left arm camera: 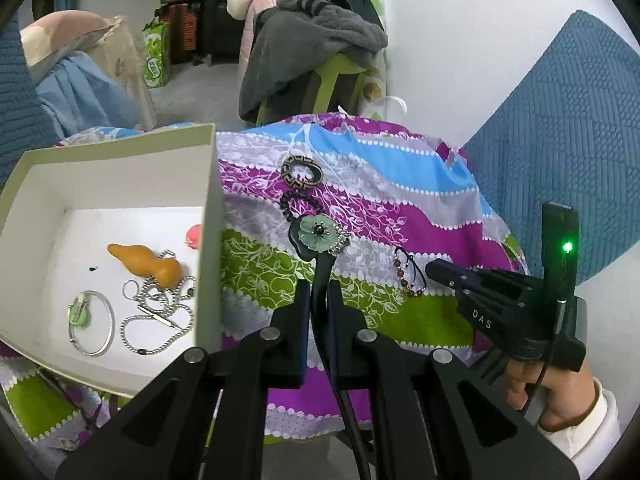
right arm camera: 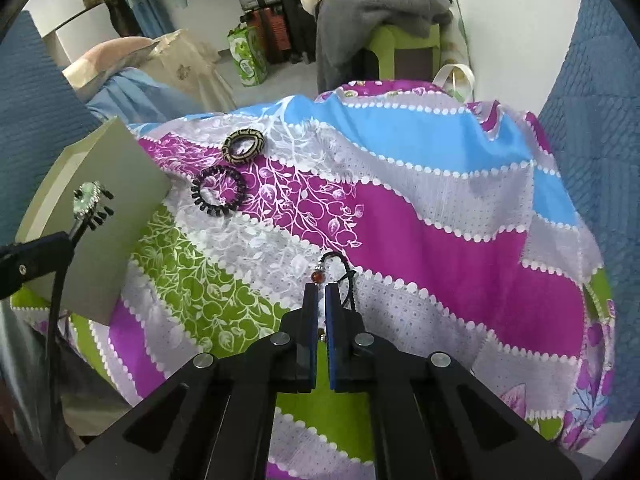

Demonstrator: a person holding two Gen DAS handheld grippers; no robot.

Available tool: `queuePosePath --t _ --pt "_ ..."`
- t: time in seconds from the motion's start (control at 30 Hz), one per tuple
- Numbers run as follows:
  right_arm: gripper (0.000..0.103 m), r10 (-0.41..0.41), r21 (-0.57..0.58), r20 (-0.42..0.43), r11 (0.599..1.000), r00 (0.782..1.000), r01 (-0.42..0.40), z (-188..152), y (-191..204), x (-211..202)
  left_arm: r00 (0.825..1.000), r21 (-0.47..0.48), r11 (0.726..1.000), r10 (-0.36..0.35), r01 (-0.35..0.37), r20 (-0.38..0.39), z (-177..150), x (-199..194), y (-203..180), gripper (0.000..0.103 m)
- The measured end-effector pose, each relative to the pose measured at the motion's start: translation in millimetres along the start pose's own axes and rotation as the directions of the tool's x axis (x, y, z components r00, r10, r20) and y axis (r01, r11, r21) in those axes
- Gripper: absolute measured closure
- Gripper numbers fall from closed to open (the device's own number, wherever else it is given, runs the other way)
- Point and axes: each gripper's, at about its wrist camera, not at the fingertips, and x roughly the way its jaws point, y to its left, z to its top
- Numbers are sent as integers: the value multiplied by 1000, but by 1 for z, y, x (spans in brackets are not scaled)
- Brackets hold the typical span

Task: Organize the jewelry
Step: 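Lift the jade pendant with the left tool while the right tool lifts the bracelet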

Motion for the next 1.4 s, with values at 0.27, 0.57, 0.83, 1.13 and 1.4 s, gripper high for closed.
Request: queuePosePath --t 0.27,0.57,0.83,1.13,1.4 --pt "93 88 44 -78 995 993 -85 0 -6 25 1000 -14 1000 -8 8 25 -6 -12 8 95" --pt "90 -56 -136 -82 990 995 44 -5 23 40 999 -33 999 -10 11 35 -12 -19 16 95" --pt "98 -69 -97 -63 993 996 62 -3 25 24 999 -68 997 -21 23 37 -6 -28 25 95" --pt "97 -7 -10 44 1000 999 7 45 47 -58 999 -108 994 -23 26 30 25 -57 38 95" --pt "97 19 -78 169 997 985 -6 96 105 -123 995 -67 998 -12 19 100 66 -111 47 95"
